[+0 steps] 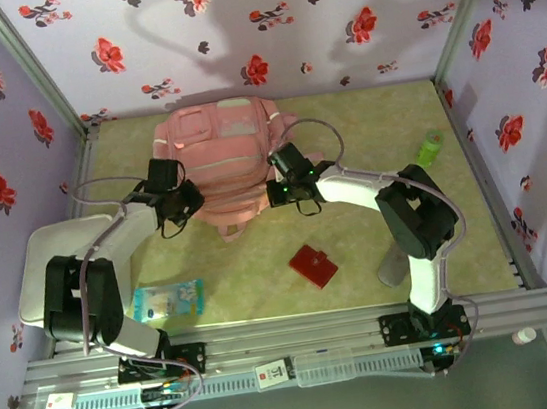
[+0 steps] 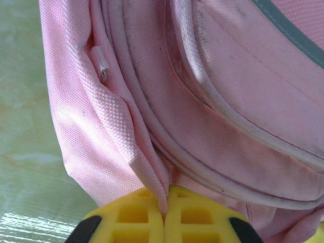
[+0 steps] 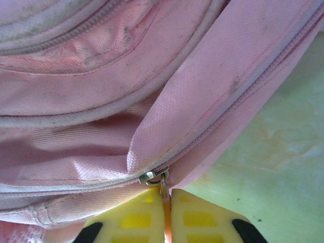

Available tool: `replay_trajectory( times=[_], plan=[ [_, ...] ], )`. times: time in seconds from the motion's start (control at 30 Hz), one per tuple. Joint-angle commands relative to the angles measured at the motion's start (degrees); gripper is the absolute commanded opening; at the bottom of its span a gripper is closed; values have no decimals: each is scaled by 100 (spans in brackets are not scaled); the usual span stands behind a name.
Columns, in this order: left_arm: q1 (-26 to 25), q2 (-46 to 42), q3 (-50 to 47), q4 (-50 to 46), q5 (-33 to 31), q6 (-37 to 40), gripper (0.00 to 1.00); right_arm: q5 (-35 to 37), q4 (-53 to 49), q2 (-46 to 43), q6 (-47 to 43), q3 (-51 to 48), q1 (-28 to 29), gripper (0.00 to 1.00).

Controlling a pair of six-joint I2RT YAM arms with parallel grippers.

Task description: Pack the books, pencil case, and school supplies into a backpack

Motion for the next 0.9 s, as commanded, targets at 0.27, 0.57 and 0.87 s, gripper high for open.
replay_trajectory(
  times=[0.27, 0.57, 0.87],
  plan=[
    [125, -467, 8, -58, -186, 409, 0, 871, -187, -163, -170, -137, -304, 3],
    [73, -748, 126, 81, 565, 1360, 45, -561, 525, -294, -433, -240, -174, 0],
    [-743, -44, 832, -266, 967, 3052, 62, -1390, 1179, -374, -150, -422, -104, 0]
  ],
)
